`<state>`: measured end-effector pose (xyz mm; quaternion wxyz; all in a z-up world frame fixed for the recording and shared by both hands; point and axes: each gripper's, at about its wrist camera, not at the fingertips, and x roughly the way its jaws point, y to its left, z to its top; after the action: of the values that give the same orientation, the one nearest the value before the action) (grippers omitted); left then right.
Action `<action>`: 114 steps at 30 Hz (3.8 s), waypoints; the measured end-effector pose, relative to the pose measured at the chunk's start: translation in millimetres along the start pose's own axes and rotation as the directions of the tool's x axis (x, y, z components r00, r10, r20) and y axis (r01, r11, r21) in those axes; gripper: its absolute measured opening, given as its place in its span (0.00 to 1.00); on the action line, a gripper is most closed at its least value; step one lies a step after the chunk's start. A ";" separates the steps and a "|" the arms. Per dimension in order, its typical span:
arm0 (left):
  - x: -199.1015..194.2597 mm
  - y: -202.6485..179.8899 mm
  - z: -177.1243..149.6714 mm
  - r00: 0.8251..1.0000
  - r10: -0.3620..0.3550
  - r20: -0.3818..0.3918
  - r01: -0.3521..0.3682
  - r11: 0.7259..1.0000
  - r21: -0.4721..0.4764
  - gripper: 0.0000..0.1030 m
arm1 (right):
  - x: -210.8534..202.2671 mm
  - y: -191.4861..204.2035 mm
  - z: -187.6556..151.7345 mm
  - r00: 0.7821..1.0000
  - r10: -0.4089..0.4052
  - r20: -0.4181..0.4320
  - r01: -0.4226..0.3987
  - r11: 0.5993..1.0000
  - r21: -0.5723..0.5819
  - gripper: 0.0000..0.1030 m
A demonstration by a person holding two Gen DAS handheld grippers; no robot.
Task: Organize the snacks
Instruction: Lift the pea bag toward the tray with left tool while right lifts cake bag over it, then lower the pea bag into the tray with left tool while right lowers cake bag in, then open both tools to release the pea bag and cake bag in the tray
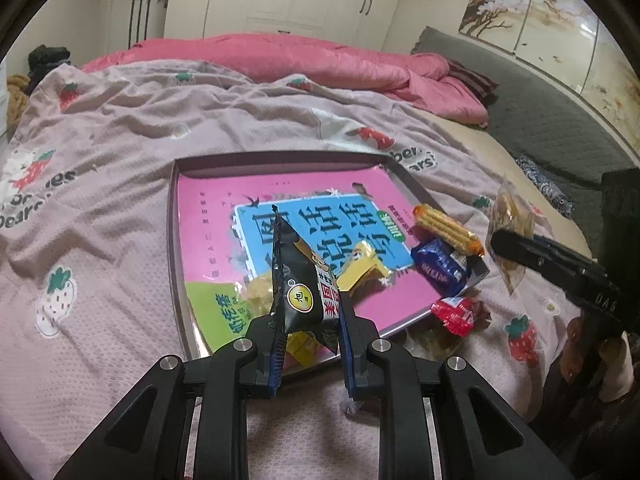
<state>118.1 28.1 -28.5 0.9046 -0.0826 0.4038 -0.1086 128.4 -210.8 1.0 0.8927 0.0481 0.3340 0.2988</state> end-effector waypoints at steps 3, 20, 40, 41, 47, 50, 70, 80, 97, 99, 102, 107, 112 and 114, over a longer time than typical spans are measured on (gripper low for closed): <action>4.9 0.8 -1.9 1.000 0.003 -0.014 -0.003 1.000 0.000 0.23 | 4.4 -1.5 1.2 1.000 -0.003 -0.005 0.003 1.000 0.002 0.45; 23.2 0.4 -4.9 0.999 0.001 -0.049 0.000 1.000 0.014 0.23 | 23.7 -4.0 5.2 1.000 -0.008 -0.025 0.008 1.000 0.005 0.45; 37.5 -4.2 -6.9 0.992 -0.072 -0.099 0.071 0.997 -0.009 0.23 | 57.9 -6.1 1.0 0.994 -0.020 -0.109 0.021 1.000 0.002 0.45; 37.1 -2.3 -6.4 0.992 -0.076 -0.100 0.074 0.997 -0.016 0.23 | 59.3 -6.6 0.7 0.994 -0.021 -0.111 0.021 1.000 0.000 0.45; 37.0 7.5 -3.8 0.990 -0.101 -0.103 0.094 0.993 -0.070 0.23 | 65.9 -6.3 0.4 0.992 -0.028 -0.120 0.027 1.000 -0.008 0.45; 37.1 10.3 -3.4 0.990 -0.102 -0.103 0.093 0.992 -0.083 0.23 | 69.1 -4.9 0.1 0.992 -0.035 -0.124 0.033 0.999 -0.021 0.45; 33.7 20.2 -2.7 0.989 -0.108 -0.104 0.095 0.988 -0.124 0.23 | 82.4 12.7 -8.4 0.983 -0.104 -0.155 0.079 0.985 -0.156 0.46; 33.1 22.3 -2.7 0.992 -0.078 -0.104 0.065 0.991 -0.120 0.27 | 82.9 12.7 -9.8 0.981 -0.106 -0.163 0.082 0.985 -0.151 0.47; 29.2 33.3 -0.5 0.995 -0.039 -0.091 0.026 0.990 -0.140 0.41 | 77.6 12.0 -8.4 0.986 -0.075 -0.152 0.054 0.989 -0.136 0.49; 28.0 33.4 -0.3 0.996 -0.034 -0.088 0.022 0.990 -0.138 0.44 | 75.8 11.2 -7.5 0.987 -0.071 -0.147 0.052 0.990 -0.131 0.49; 25.8 34.6 0.5 0.996 -0.034 -0.081 0.022 0.990 -0.142 0.47 | 73.3 9.4 -6.1 0.988 -0.066 -0.140 0.049 0.992 -0.120 0.50; 22.4 35.9 1.8 0.997 -0.029 -0.072 0.019 0.990 -0.142 0.48 | 69.8 7.0 -4.0 0.990 -0.062 -0.129 0.048 0.993 -0.107 0.50; 16.6 35.2 3.8 0.998 -0.027 -0.061 0.019 0.990 -0.138 0.55 | 66.0 6.7 -3.3 0.991 -0.059 -0.121 0.046 0.994 -0.102 0.50; 13.9 34.3 4.5 0.998 -0.029 -0.057 0.021 0.991 -0.132 0.55 | 64.7 6.7 -3.1 0.991 -0.056 -0.118 0.044 0.994 -0.100 0.51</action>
<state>135.0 57.8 -43.6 0.8835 -0.1439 0.4356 -0.0953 161.9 -169.1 -36.2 0.8793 -0.0222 0.3736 0.2947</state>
